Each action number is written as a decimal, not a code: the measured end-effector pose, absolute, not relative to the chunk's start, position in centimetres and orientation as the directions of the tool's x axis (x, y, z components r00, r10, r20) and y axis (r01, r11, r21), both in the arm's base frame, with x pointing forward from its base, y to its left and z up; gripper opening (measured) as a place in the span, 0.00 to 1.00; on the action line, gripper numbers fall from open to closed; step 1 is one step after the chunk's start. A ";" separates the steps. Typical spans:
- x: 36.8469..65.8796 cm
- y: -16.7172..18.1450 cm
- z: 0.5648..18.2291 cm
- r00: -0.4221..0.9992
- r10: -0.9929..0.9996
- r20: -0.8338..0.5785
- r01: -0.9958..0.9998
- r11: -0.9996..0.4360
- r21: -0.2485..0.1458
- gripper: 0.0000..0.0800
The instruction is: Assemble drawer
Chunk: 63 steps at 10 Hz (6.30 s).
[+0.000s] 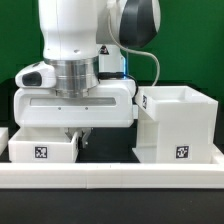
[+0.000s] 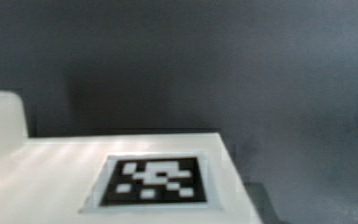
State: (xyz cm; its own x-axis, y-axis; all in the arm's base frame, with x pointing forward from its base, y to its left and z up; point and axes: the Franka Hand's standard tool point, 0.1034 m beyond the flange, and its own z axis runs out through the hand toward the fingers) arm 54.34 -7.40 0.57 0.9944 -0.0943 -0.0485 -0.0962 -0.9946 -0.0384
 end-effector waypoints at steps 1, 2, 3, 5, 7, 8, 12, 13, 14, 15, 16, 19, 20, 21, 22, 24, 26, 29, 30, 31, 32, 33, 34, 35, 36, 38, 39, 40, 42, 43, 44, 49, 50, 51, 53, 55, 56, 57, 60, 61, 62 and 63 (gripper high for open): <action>54.3 -7.4 0.6 0.994 -0.094 -0.048 -0.096 -0.995 -0.038 0.05; 54.3 -7.4 0.6 0.994 -0.094 -0.048 -0.096 -0.995 -0.038 0.05; 54.3 -7.4 0.6 0.994 -0.094 -0.048 -0.096 -0.995 -0.038 0.05; 54.6 -7.1 2.6 0.997 -0.054 -0.058 -0.057 -0.997 -0.057 0.05; 55.0 -6.8 4.6 0.999 0.016 -0.046 0.012 -0.997 -0.072 0.05; 54.9 -6.9 5.3 0.998 0.058 -0.037 0.055 -0.996 -0.077 0.05; 54.8 -7.2 4.9 0.969 0.247 -0.030 0.244 -0.967 -0.076 0.05; 54.9 -7.3 5.1 0.930 0.367 -0.019 0.366 -0.929 -0.054 0.05; 55.0 -7.5 5.3 0.888 0.460 -0.015 0.459 -0.887 -0.048 0.05; 55.1 -7.7 5.5 0.863 0.505 -0.012 0.504 -0.862 -0.046 0.05; 55.0 -7.7 5.3 0.800 0.601 -0.010 0.600 -0.799 -0.041 0.05; 54.6 -7.9 5.0 0.695 0.719 -0.008 0.718 -0.695 -0.038 0.05; 54.6 -8.0 4.9 0.664 0.747 -0.009 0.747 -0.664 -0.038 0.05; 54.5 -8.1 4.8 0.612 0.791 -0.008 0.790 -0.612 -0.039 0.05; 54.5 -8.1 4.8 0.582 0.813 -0.008 0.813 -0.581 -0.038 0.05; 54.4 -8.2 4.7 0.403 0.914 -0.031 0.914 -0.404 -0.024 0.05; 54.3 -8.1 4.6 0.204 0.977 -0.057 0.978 -0.206 -0.029 0.05; 54.2 -8.5 4.5 0.169 0.984 -0.057 0.985 -0.171 -0.033 0.05; 54.2 -8.5 4.5 0.163 0.985 -0.058 0.986 -0.165 -0.032 0.05; 54.3 -8.3 4.2 0.079 0.995 -0.068 0.997 -0.079 0.000 0.05; 53.6 -7.9 3.8 0.048 0.996 -0.073 0.999 -0.048 -0.001 0.05; 53.5 -7.6 3.6 0.022 0.996 -0.083 1.000 -0.022 -0.006 0.05; 53.6 -7.1 3.4 -0.019 0.995 -0.095 1.000 0.019 -0.007 0.05; 53.5 -7.0 3.1 -0.039 0.995 -0.094 0.999 0.038 -0.013 0.05; 53.5 -7.1 3.1 -0.033 0.995 -0.094 0.999 0.032 -0.012 0.05; 53.4 -7.2 3.0 -0.032 0.995 -0.094 0.999 0.031 -0.014 0.05; 53.5 -7.1 3.0 -0.039 0.995 -0.094 0.999 0.038 -0.011 0.05; 53.6 -6.7 2.8 -0.050 0.995 -0.092 0.999 0.049 -0.011 0.05; 53.7 -5.5 2.5 -0.065 0.994 -0.087 0.998 0.064 -0.014 0.05; 53.5 -5.1 2.3 -0.068 0.994 -0.084 0.998 0.066 -0.019 0.05; 53.5 -5.3 2.3 -0.063 0.994 -0.085 0.998 0.062 -0.019 0.05; 54.4 -4.0 2.4 -0.108 0.991 -0.083 0.994 0.107 -0.022 0.05; 54.5 -3.4 2.4 -0.103 0.992 -0.079 0.995 0.102 -0.018 0.05; 54.5 -2.9 2.2 -0.108 0.991 -0.075 0.994 0.107 -0.020 0.05; 54.4 -2.8 2.0 -0.107 0.991 -0.074 0.994 0.106 -0.025 0.05; 54.3 -2.9 1.9 -0.106 0.992 -0.074 0.994 0.104 -0.027 0.05; 54.3 -2.8 1.8 -0.108 0.991 -0.073 0.994 0.107 -0.028 0.05; 54.4 -2.3 1.6 -0.115 0.991 -0.070 0.993 0.113 -0.029 0.05; 54.4 -2.3 1.5 -0.114 0.991 -0.070 0.993 0.112 -0.032 0.05; 54.4 -2.0 1.4 -0.102 0.992 -0.069 0.994 0.100 -0.032 0.05; 54.3 -1.7 1.3 -0.099 0.993 -0.066 0.995 0.097 -0.034 0.05; 54.1 -1.5 1.1 -0.097 0.993 -0.064 0.995 0.094 -0.036 0.05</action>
Offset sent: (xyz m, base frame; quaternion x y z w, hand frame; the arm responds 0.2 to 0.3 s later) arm 0.0000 0.0000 0.0000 0.0000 0.0000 0.0000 1.0000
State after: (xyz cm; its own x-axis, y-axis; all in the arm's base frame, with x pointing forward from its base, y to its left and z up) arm 54.14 -1.53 1.09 -0.0966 0.9932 -0.0643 0.9949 0.0944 -0.0361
